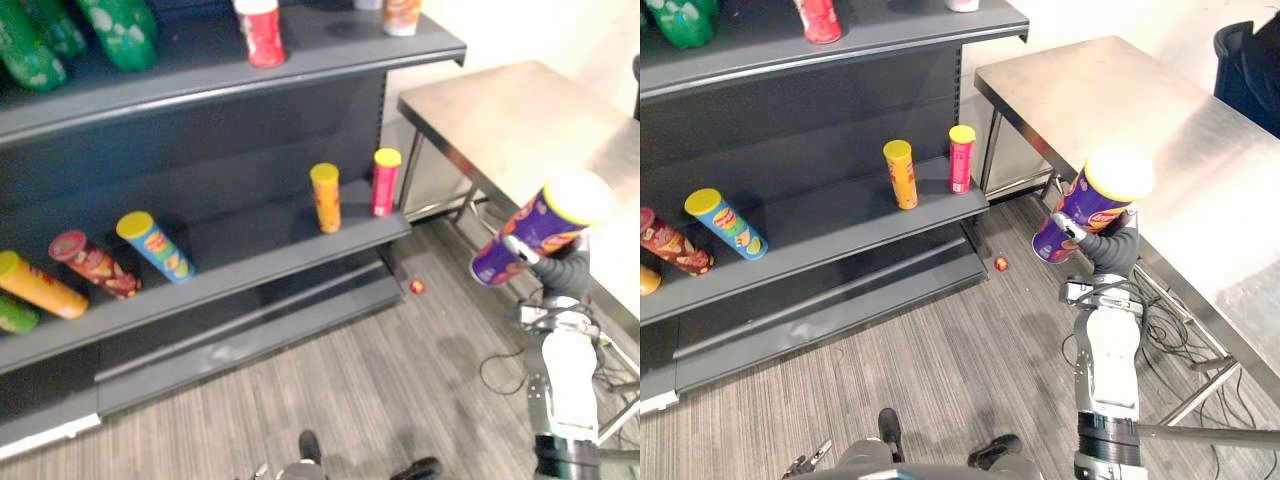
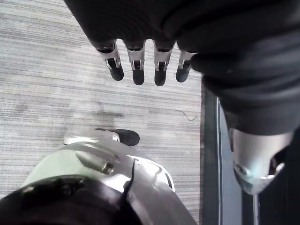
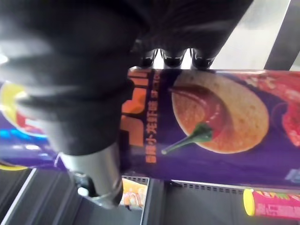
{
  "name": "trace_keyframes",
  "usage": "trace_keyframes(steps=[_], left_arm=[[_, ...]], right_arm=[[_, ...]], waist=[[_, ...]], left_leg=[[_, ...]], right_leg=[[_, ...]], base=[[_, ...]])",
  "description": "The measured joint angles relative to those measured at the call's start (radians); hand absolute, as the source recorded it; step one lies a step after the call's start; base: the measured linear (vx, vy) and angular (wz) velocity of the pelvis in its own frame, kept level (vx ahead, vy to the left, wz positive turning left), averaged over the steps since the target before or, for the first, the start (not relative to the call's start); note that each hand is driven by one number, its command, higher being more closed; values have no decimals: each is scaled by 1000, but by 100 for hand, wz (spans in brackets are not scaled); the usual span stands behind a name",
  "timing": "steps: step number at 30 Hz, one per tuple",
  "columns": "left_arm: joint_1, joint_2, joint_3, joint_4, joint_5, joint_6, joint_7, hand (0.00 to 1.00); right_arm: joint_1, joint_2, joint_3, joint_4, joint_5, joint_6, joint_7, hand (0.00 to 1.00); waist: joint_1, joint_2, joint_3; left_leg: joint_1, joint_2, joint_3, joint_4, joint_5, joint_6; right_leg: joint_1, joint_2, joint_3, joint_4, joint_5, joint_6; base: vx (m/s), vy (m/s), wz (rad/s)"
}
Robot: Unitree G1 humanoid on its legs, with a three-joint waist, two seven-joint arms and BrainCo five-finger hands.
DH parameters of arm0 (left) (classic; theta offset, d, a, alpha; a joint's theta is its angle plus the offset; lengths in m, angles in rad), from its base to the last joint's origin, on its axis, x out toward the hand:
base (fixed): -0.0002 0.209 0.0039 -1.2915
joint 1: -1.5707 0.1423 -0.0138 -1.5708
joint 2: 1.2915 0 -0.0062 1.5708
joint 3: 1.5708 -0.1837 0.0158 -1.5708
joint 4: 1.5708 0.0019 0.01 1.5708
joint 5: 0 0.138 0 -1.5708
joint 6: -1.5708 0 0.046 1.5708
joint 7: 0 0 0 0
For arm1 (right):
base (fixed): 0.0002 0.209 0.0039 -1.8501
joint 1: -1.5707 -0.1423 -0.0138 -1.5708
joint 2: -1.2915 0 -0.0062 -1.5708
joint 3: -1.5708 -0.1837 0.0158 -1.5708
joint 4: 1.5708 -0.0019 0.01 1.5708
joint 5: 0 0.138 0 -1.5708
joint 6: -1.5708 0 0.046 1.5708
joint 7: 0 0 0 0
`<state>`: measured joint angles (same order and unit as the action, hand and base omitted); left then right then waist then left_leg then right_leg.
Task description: Put the gum and the chips on the shelf.
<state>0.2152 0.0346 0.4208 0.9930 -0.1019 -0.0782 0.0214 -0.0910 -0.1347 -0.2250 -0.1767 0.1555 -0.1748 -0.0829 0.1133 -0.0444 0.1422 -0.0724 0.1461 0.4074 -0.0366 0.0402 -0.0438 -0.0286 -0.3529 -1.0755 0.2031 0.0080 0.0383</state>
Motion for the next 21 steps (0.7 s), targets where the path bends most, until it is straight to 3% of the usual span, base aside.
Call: trace_keyframes(steps=[4, 6, 7, 8, 10, 11, 15, 17, 18, 21], left_arm=[[-7, 5, -23, 1, -52, 0, -5, 0], [-4, 10, -57, -8, -51, -1, -4, 0], [2, 24, -101, -13, -51, -7, -3, 0], [-3, 46, -122, -18, -50, -8, -3, 0], [-17, 51, -120, -8, -49, -6, -2, 0], [-18, 48, -119, -4, -49, -6, -2, 0], [-37, 56, -112, -7, -48, -8, -3, 0], [-31, 82, -100, -6, -51, -7, -4, 0], [-33, 80, -101, -1, -52, -6, -5, 0], [4, 54, -97, 3, -53, -5, -7, 0]], right_arm=[[-1, -1, 19, 6, 0, 0, -1, 100], [1, -7, 17, 5, -1, 0, -1, 100], [8, -3, 15, 2, -1, -4, 1, 100], [13, 0, 16, -6, -1, -5, 5, 100], [17, -1, 14, -18, -1, -6, 6, 100], [28, 0, 11, -26, -1, -6, 6, 100], [47, 0, -6, -52, -1, -6, 6, 100], [47, -1, -6, -69, -1, -5, 7, 100], [44, -5, -20, -77, 0, -5, 8, 100], [34, -2, -29, -80, 3, -3, 21, 100]], waist=[[29, -1, 0], [20, 5, 5], [4, 16, 11], [-16, 6, 14], [-31, 3, 20], [-33, 5, 25], [-48, 3, 65], [-54, -39, 70], [-58, -29, 78], [-46, 2, 76]], left_leg=[[-45, 19, -65, 131, -74, 12], [-49, 7, -130, 165, -91, 33], [-61, -1, -201, 184, -96, 42], [-75, -9, -279, 176, -91, 52], [-88, -33, -347, 172, -82, 65], [-81, -70, -403, 168, -79, 70], [-82, -125, -520, 181, -78, 72], [-98, -167, -563, 186, -80, 62], [-100, -166, -583, 186, -67, 32], [-100, -106, -611, 168, -56, -25]], right_leg=[[27, -22, 63, 64, 43, -14], [-16, -56, 300, 208, 96, -92], [-90, -33, 531, 305, 74, -96], [-118, 46, 703, 291, -53, -31], [-131, 117, 810, 225, -117, -24], [-133, 144, 843, 163, -116, -21], [-146, 181, 972, 60, -101, 2], [-142, 176, 1059, 4, -97, 16], [-142, 177, 1043, 29, -105, 81], [-122, 226, 973, 29, -114, 57]], base=[[41, 102, 42], [57, 219, 95], [72, 121, 138], [65, 70, 148], [49, -14, 136], [63, -6, 135], [64, -95, 141], [85, -270, 131], [98, -254, 113], [137, -245, 43]])
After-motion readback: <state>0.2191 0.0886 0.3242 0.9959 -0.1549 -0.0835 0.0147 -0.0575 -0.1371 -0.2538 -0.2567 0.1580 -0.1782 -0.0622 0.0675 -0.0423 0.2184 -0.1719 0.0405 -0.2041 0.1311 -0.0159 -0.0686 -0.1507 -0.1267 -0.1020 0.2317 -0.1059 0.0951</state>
